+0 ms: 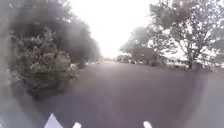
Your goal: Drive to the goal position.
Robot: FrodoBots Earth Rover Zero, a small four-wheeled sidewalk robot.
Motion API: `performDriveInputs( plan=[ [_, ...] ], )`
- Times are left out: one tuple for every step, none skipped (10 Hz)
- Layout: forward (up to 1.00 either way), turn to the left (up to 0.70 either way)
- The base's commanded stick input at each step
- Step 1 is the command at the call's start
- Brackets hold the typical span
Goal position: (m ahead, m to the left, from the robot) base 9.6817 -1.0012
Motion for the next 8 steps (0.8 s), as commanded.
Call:
performDriveInputs(
  plan=[
    [0.70, 0.00],
    [0.70, 0.00],
    [0.70, 0.00],
    [0.70, 0.00],
    [0.70, 0.00],
    [0.70, 0.00],
    [0.70, 0.00],
    [0.70, 0.00]
  ],
)
